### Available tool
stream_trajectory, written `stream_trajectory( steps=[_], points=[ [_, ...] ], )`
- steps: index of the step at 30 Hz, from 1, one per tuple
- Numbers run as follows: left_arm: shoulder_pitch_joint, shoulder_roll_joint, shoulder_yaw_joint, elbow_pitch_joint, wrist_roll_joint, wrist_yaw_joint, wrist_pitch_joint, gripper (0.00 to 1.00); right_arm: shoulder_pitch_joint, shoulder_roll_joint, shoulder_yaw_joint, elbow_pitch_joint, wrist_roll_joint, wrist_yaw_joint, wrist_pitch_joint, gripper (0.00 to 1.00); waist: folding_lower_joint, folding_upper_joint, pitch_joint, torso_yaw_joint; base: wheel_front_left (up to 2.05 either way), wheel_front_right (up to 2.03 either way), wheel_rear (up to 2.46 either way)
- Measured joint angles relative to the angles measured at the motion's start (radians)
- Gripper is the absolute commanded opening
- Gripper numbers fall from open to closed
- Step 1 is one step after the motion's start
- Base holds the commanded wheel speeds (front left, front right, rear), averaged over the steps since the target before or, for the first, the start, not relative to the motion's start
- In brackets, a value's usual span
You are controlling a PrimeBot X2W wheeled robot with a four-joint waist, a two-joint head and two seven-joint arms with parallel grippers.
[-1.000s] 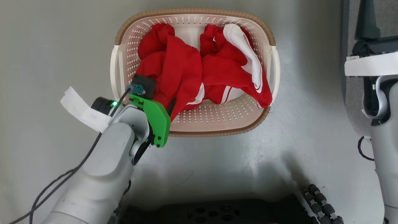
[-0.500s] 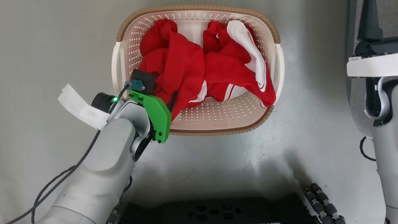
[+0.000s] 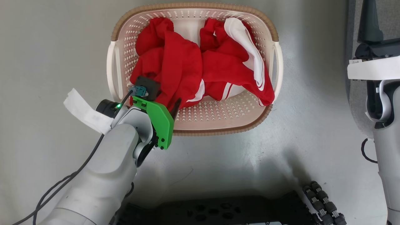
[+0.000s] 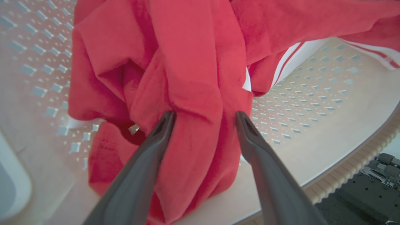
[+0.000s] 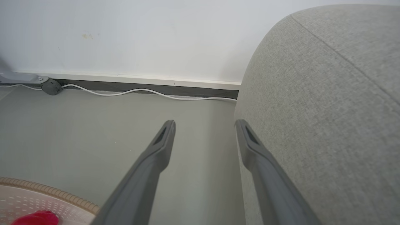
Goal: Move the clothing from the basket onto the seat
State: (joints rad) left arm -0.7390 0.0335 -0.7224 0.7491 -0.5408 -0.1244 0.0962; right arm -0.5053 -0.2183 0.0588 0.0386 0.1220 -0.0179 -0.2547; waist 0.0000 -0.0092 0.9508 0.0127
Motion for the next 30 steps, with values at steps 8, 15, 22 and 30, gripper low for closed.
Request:
stream_trajectory(
  steps=[8,15,22,30],
  points=[
    [-0.034,0.000,-0.008,0.027,-0.002,0.000,-0.036,0.73,0.002,0.000,-0.002,-0.011,0.000,0.000,0.000,1.00,0.0000,0.0000,0.007,-0.005,0.00,0.00,0.00],
    [-0.042,0.000,-0.041,0.063,-0.010,0.000,-0.073,0.00,0.005,0.006,-0.010,-0.008,0.000,0.000,0.000,1.00,0.0000,0.0000,-0.005,-0.004,0.00,0.00,0.00],
    [-0.040,0.000,-0.032,0.064,-0.076,0.000,-0.148,0.00,0.016,0.005,-0.028,0.000,0.000,-0.001,0.000,1.00,0.0000,0.0000,-0.048,-0.001,0.00,0.00,0.00],
    [-0.040,-0.001,0.050,0.057,-0.117,0.000,-0.278,0.00,0.023,0.023,-0.044,0.010,0.000,-0.001,0.000,1.00,0.0000,0.0000,-0.131,0.017,0.00,0.00,0.00]
  ],
)
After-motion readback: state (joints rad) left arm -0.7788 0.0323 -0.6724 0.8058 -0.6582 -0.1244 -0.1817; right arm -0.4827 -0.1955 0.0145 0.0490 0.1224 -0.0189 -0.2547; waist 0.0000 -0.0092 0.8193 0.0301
